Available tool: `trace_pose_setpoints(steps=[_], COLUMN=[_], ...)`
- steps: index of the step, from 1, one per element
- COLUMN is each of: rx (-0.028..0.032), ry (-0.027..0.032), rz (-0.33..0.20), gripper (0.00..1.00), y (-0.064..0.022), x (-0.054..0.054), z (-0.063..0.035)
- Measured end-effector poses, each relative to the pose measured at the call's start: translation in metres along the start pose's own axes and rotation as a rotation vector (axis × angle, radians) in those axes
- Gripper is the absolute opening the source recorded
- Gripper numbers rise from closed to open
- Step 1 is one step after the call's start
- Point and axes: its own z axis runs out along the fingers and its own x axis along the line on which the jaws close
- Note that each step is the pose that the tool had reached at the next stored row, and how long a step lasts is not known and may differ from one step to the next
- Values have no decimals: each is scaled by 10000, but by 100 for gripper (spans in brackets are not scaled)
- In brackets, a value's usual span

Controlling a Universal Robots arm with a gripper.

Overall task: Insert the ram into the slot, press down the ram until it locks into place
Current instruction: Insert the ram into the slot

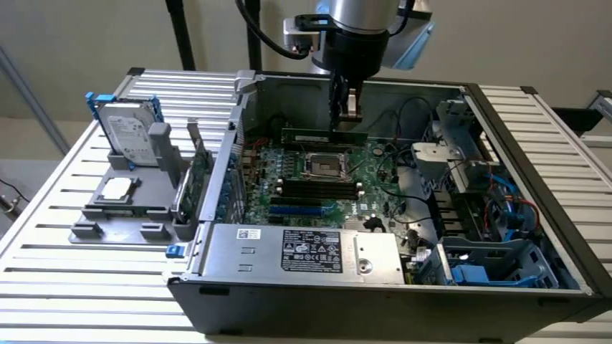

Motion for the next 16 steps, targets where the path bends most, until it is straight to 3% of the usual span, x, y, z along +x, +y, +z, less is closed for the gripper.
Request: trace_pose_setpoints(steps=[4,5,8,16], rx=[-1,-1,0,0], ry=[1,2,0,0], rz=[-5,-9,-9,-10], gripper=[13,13,13,13], y=[-13,-71,-81,-86], x=[32,103,143,159], z=[71,171,226,370])
